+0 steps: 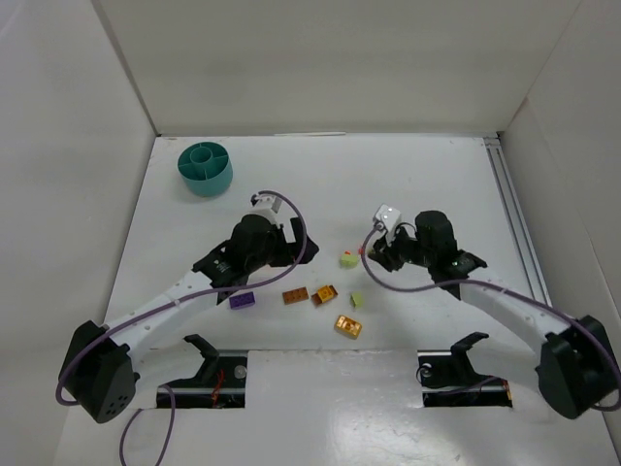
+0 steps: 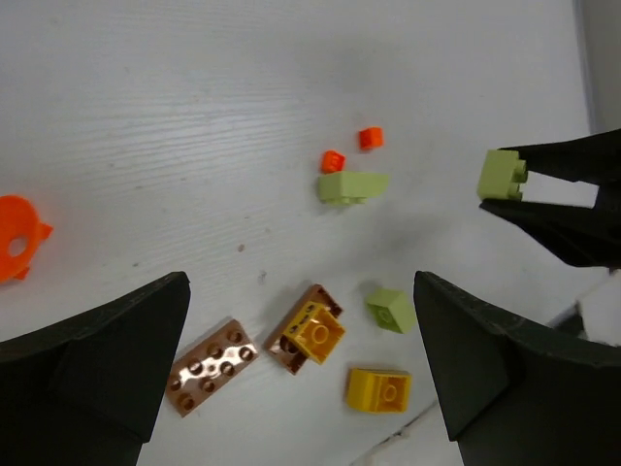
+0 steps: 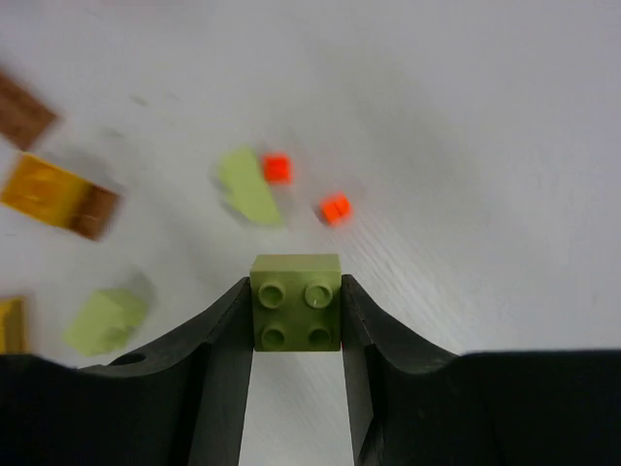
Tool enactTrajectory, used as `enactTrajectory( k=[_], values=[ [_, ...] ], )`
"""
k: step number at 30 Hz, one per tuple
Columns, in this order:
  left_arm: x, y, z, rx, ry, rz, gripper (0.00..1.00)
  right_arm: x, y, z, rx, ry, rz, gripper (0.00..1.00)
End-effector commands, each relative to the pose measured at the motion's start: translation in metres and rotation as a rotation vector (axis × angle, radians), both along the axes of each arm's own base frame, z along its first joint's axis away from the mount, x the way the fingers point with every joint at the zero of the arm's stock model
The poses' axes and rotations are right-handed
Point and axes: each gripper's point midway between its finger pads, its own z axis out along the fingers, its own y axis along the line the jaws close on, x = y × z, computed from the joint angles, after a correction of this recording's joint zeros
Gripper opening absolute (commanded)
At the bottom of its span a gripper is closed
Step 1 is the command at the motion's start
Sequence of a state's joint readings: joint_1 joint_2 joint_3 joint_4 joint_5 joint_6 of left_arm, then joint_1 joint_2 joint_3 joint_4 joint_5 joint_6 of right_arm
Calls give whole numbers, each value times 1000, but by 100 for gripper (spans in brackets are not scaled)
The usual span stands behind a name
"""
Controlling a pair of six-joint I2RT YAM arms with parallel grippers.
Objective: Sort the legos into containers by color
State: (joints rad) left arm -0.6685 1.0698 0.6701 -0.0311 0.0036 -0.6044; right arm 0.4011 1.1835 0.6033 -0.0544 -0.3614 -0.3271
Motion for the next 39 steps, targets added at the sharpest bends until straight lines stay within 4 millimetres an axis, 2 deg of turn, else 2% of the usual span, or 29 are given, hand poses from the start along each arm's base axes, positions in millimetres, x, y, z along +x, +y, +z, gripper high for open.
enactTrajectory(
  k=[1,2,3,5,6,8,11,12,13,15,17,19,22,24,25,26,27,28,29,32,33,34,39],
  values=[
    [-11,-43,64,-188,-150,-239,100,-40,72,80,150,-333,395,28],
    [-15,-49,71,-212,-170,-286,100,-53,78,100,174,-401,441,28],
    [-25,-59,81,-265,-193,-365,100,-61,83,108,183,-432,472,28],
    [-32,-66,88,-307,-206,-418,100,-80,94,119,202,-477,542,28],
    [-34,-68,99,-330,-239,-437,100,-86,98,128,217,-503,573,28],
    [-40,-69,101,-354,-234,-464,100,-97,106,136,239,-518,633,28],
    [-47,-71,119,-402,-271,-494,100,-109,113,145,263,-548,718,28],
    [-49,-71,116,-404,-269,-504,100,-114,118,145,273,-546,744,28],
    [-52,-71,118,-413,-280,-517,100,-116,120,151,277,-566,757,28],
    [-58,-71,126,-437,-296,-541,100,-115,123,151,276,-570,756,28],
    [-65,-72,125,-442,-290,-565,100,-111,123,155,272,-583,738,28],
    [-66,-74,123,-437,-281,-564,100,-105,123,165,277,-610,704,28],
    [-65,-75,106,-379,-246,-517,95,-100,124,171,287,-629,679,28],
    [-63,-78,106,-362,-235,-498,92,-99,125,177,300,-635,674,28],
    [-64,-79,105,-361,-236,-498,92,-99,127,174,295,-628,672,28],
    [-64,-81,102,-354,-227,-498,84,-97,129,178,299,-638,672,28],
    [-63,-82,99,-350,-219,-497,83,-100,131,178,302,-637,680,28],
    [-61,-82,103,-352,-229,-489,74,-99,132,175,298,-628,681,29],
    [-59,-81,103,-349,-232,-479,71,-99,132,180,303,-638,680,29],
    [-55,-81,99,-343,-221,-452,65,-100,135,177,302,-628,690,29],
    [-52,-81,96,-335,-216,-440,59,-103,137,182,309,-636,699,29],
    [-53,-84,101,-345,-220,-437,55,-101,137,182,304,-638,687,29],
    [-43,-80,102,-339,-217,-372,36,-104,138,182,307,-636,695,29]
  ],
)
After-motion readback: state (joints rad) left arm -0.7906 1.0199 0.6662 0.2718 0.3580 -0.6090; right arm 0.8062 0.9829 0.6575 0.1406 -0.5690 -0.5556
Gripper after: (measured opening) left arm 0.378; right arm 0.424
